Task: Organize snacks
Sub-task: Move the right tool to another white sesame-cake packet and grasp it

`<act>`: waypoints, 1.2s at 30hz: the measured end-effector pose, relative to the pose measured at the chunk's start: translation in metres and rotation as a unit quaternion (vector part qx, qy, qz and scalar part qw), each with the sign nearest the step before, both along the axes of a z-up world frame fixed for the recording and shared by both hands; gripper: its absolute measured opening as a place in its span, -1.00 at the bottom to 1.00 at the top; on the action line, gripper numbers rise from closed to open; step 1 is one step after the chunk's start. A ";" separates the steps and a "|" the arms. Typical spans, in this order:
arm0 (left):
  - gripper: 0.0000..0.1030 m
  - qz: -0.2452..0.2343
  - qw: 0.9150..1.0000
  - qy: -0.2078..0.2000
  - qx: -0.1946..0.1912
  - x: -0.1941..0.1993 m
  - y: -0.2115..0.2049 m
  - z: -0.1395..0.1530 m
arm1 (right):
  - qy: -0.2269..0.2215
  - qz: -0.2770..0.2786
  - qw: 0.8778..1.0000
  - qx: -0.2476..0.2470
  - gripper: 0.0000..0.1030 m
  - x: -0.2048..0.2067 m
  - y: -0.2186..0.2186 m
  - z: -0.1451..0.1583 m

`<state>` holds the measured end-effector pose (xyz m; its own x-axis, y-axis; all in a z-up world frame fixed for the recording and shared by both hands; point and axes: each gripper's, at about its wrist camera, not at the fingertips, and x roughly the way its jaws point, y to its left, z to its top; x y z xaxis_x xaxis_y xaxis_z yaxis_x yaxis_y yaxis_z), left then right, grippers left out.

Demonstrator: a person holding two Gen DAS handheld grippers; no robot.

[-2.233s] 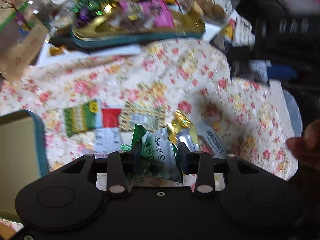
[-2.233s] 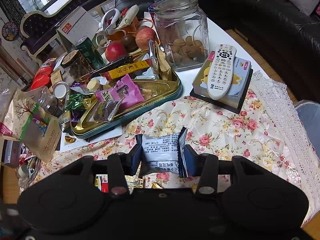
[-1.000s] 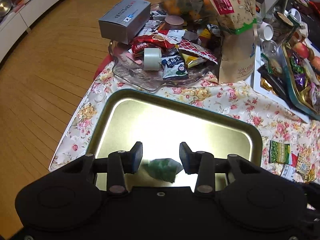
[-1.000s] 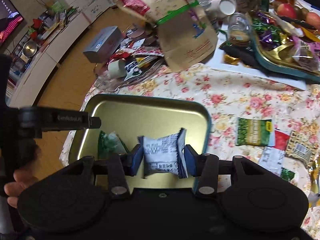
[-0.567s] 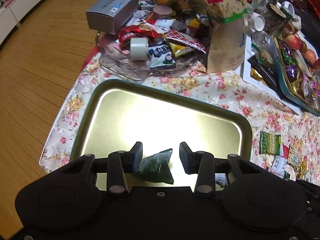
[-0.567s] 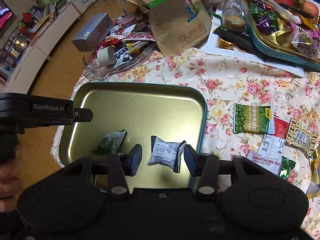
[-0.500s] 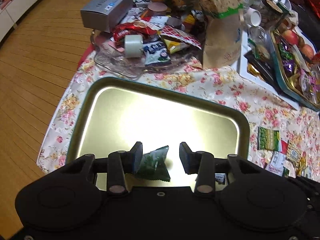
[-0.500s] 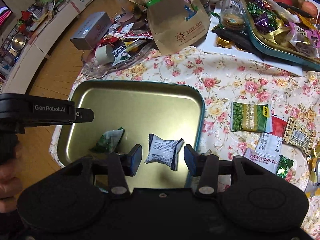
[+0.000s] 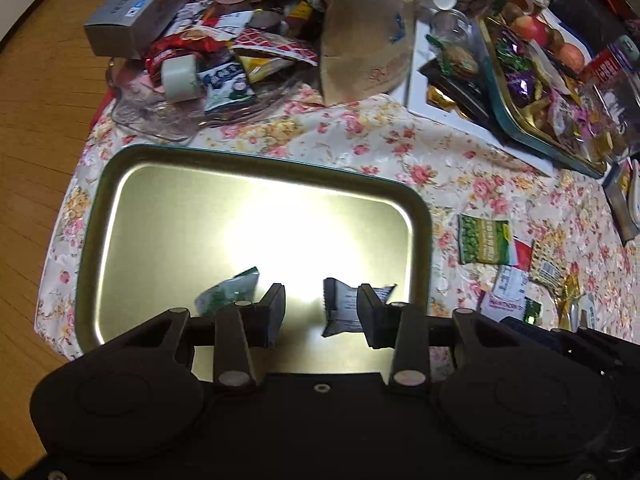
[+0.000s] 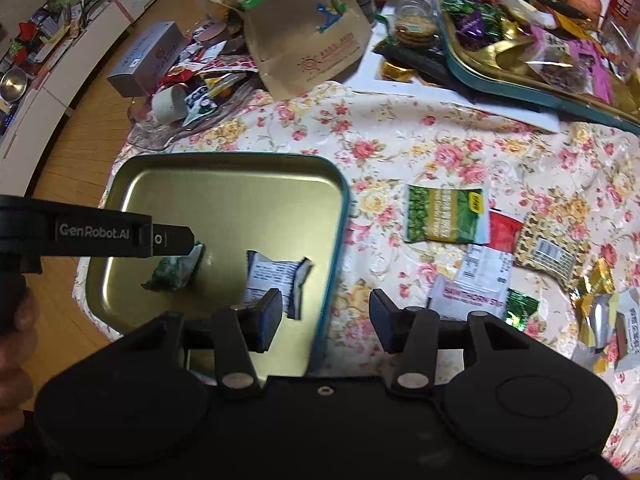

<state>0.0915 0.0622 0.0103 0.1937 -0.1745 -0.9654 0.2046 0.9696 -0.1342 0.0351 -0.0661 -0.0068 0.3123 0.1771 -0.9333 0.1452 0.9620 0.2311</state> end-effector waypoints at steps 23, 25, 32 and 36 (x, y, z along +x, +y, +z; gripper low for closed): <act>-0.07 -0.126 0.992 0.006 0.010 -0.040 -0.138 0.003 | 0.027 -0.202 0.979 0.003 0.00 -0.058 -0.171 -0.004; -0.07 -0.134 0.991 0.008 0.010 -0.043 -0.149 0.002 | 0.031 -0.224 0.974 0.001 0.00 -0.065 -0.188 -0.007; -0.07 -0.158 0.987 0.014 0.008 -0.053 -0.179 0.001 | 0.043 -0.281 0.958 -0.022 0.00 -0.090 -0.235 -0.020; -0.07 -0.162 0.987 0.020 0.010 -0.055 -0.188 -0.001 | 0.052 -0.291 0.955 -0.038 0.00 -0.095 -0.249 -0.032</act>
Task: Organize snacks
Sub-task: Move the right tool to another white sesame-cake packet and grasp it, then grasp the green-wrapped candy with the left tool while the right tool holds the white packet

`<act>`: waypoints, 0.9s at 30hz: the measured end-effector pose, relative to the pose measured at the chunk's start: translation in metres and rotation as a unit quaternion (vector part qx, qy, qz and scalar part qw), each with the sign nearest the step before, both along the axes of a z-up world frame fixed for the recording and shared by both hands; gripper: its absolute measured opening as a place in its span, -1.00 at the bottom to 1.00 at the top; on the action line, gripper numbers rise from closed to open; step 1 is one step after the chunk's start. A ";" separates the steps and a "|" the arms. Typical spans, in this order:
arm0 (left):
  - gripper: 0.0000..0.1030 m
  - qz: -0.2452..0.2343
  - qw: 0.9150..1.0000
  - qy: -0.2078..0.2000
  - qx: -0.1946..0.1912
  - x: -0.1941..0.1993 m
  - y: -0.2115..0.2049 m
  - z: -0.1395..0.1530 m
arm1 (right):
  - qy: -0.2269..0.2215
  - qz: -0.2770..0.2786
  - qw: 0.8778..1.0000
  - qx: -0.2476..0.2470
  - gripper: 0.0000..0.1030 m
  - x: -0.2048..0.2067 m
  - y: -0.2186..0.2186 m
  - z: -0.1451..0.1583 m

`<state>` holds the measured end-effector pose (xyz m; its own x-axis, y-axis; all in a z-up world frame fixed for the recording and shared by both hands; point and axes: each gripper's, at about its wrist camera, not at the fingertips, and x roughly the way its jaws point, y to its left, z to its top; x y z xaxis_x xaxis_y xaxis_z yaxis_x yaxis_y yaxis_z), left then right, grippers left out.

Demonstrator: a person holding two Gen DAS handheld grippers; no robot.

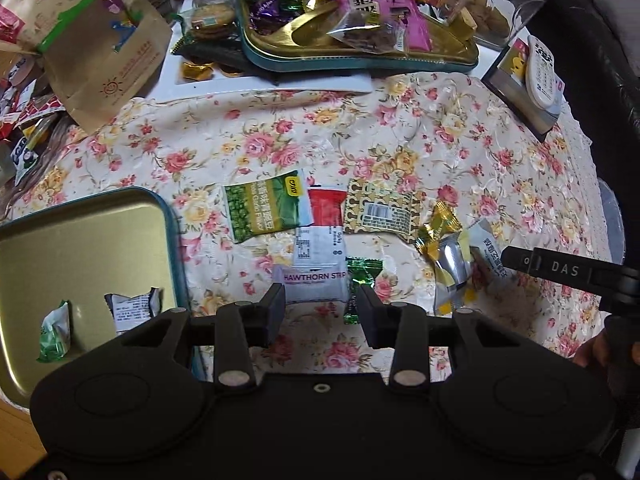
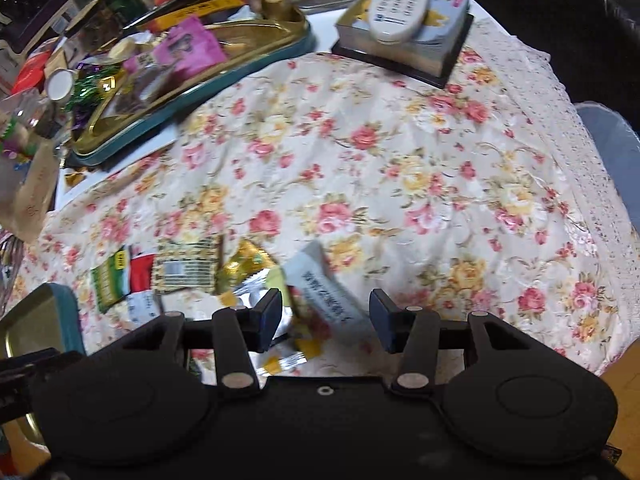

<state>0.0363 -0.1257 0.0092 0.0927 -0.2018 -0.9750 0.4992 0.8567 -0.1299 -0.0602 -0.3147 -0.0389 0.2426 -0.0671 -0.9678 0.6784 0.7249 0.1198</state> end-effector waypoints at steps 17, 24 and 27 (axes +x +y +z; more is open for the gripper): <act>-0.07 0.017 0.999 0.027 -0.009 0.008 -0.006 -0.004 | 0.019 0.037 0.999 -0.009 -0.07 0.014 0.010 -0.038; -0.07 0.038 0.999 0.023 -0.021 0.019 -0.005 0.001 | 0.038 0.053 0.997 -0.033 -0.56 0.014 0.013 -0.044; -0.07 0.045 0.998 0.017 -0.026 0.024 -0.006 0.004 | 0.030 0.032 0.999 -0.026 -0.57 0.010 0.004 -0.039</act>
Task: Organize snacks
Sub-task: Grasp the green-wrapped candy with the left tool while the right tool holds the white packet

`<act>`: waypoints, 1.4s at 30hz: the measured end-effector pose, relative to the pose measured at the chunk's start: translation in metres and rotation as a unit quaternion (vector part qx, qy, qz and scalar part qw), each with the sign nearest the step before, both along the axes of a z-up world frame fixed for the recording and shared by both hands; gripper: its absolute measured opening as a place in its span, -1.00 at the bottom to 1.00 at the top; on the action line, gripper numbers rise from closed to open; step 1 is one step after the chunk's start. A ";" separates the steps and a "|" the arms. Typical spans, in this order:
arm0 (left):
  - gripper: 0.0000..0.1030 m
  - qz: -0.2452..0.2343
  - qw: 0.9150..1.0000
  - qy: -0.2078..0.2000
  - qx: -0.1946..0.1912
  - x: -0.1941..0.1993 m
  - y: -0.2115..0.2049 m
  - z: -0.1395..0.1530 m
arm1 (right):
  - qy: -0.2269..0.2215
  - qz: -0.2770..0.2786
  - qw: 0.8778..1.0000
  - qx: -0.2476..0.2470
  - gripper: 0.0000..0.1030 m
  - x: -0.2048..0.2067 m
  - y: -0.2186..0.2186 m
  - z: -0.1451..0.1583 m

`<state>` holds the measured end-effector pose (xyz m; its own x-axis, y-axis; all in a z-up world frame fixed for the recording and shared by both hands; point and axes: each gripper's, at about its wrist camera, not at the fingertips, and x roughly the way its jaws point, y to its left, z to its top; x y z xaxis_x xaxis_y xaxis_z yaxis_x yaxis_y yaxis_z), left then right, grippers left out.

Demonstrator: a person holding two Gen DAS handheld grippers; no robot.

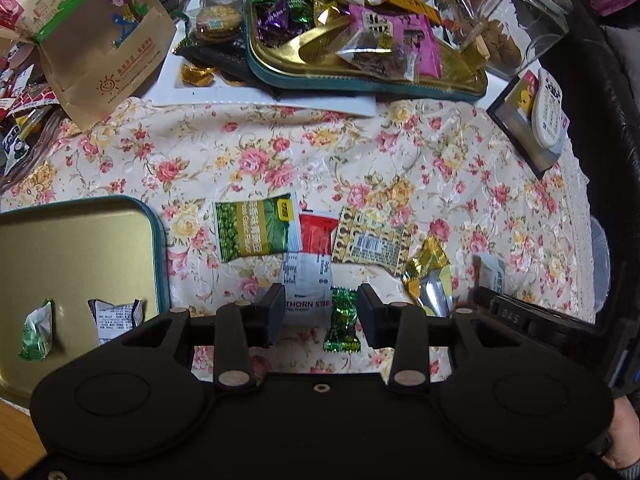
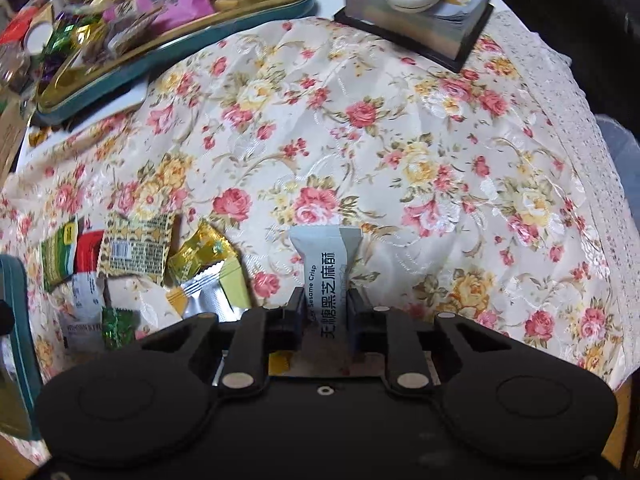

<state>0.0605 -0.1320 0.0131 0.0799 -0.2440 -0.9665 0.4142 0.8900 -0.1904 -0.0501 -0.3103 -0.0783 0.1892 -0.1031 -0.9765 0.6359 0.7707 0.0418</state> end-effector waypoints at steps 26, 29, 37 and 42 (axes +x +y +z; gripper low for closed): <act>-0.07 -0.031 0.997 0.000 0.077 -0.013 -0.032 -0.050 | -0.135 -0.026 0.990 0.042 -0.57 -0.033 -0.004 0.082; -0.07 -0.044 0.995 0.006 0.086 -0.018 -0.033 -0.054 | -0.135 -0.025 0.989 0.045 -0.57 -0.034 -0.005 0.081; -0.07 -0.060 0.995 0.017 0.075 -0.033 -0.039 -0.062 | -0.134 -0.025 0.989 0.053 -0.57 -0.033 -0.003 0.080; -0.08 -0.087 0.994 0.016 0.068 -0.045 -0.054 -0.065 | -0.132 -0.019 0.990 0.052 -0.57 -0.031 0.000 0.079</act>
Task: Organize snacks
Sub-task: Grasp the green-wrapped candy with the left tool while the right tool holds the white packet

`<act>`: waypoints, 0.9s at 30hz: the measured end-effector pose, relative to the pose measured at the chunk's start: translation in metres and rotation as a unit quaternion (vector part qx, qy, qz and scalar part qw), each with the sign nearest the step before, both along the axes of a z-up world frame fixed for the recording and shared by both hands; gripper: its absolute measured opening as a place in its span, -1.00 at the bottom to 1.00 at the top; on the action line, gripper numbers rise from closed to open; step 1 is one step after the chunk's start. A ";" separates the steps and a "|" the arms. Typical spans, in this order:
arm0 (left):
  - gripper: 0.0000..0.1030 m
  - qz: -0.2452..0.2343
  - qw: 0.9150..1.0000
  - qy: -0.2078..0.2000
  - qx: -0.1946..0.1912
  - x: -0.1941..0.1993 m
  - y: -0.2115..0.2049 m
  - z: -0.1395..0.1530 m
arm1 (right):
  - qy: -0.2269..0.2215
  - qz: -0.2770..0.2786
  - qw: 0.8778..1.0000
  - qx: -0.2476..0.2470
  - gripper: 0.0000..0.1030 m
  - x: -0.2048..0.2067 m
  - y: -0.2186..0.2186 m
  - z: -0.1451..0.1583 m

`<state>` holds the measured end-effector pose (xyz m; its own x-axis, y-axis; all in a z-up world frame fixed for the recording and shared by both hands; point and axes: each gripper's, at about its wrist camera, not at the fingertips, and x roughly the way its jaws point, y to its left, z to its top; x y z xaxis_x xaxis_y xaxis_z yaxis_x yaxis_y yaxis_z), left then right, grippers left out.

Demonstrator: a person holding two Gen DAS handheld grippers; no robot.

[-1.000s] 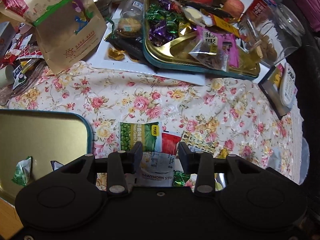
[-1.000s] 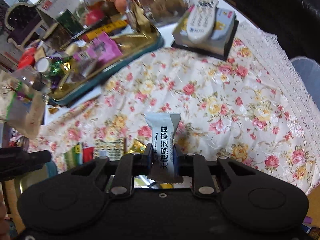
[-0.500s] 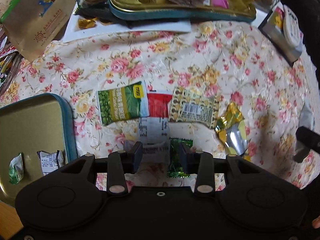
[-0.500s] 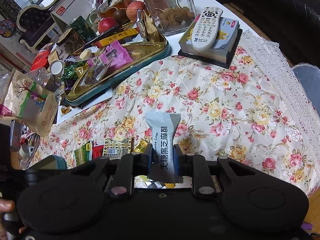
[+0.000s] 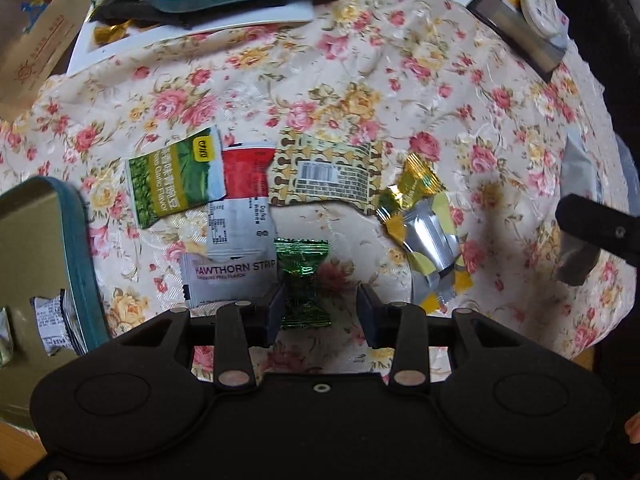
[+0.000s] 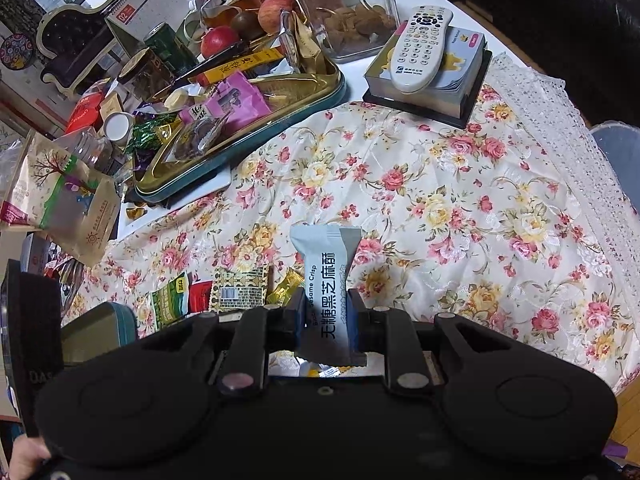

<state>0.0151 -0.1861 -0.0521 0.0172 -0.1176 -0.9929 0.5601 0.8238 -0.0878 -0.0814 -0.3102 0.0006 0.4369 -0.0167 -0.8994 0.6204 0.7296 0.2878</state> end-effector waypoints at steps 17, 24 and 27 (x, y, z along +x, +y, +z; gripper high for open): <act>-0.08 0.023 1.000 0.003 0.020 0.009 -0.008 -0.023 | -0.004 0.002 1.000 -0.004 -0.57 -0.003 0.000 0.003; -0.56 0.025 0.999 -0.018 0.013 0.004 -0.021 -0.023 | -0.007 0.000 1.000 -0.007 -0.57 -0.004 0.000 0.006; -0.56 0.048 0.999 0.006 -0.004 0.006 -0.018 -0.017 | -0.010 -0.001 1.000 -0.008 -0.57 -0.003 0.000 0.008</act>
<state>0.0209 -0.2041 -0.0693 0.0168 -0.1230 -0.9923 0.4783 0.8725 -0.1000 -0.0840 -0.3105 0.0091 0.4549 -0.0322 -0.8899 0.6163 0.7327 0.2885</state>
